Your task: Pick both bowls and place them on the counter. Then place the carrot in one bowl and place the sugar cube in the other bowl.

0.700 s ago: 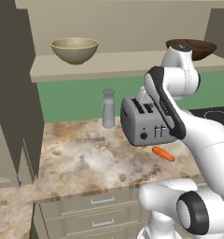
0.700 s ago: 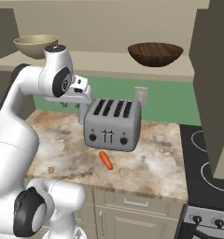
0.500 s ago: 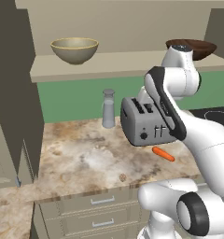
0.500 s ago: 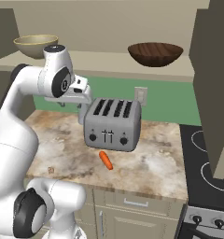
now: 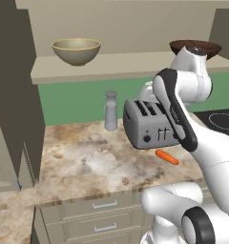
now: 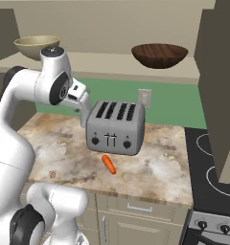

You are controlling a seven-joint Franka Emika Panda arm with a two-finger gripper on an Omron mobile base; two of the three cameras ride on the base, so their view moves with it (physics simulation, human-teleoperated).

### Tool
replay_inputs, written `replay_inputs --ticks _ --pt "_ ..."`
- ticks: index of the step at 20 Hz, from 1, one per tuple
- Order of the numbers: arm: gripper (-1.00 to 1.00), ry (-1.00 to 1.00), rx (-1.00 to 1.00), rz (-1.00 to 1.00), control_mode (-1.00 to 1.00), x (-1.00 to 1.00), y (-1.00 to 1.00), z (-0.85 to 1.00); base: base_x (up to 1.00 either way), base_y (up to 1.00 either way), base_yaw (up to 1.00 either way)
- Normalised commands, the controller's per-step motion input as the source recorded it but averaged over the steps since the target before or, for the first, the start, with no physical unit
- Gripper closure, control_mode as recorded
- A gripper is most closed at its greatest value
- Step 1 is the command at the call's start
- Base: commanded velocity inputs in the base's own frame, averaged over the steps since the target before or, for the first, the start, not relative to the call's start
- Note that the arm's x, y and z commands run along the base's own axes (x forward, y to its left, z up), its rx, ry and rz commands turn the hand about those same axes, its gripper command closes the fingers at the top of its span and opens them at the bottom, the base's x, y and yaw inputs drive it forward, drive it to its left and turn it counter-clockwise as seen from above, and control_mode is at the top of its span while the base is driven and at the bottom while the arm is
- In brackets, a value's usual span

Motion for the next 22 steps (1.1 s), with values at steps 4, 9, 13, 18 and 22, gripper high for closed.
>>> replay_inputs --ticks 4,9,13,18,22 --pt "-1.00 0.00 0.34 -0.27 -1.00 -0.08 0.33 0.37 0.00 0.00 0.00" --pt "-1.00 0.00 0.24 -0.24 -1.00 -0.01 0.40 0.41 0.00 0.00 0.00" --pt "-1.00 0.00 0.11 -0.20 -1.00 0.04 0.43 0.47 0.00 0.00 0.00" --pt "-1.00 -0.02 0.08 -0.15 -1.00 0.13 0.43 0.43 0.00 0.00 0.00" --pt "-1.00 0.00 0.16 -0.08 -1.00 0.17 0.33 0.32 0.00 0.00 0.00"
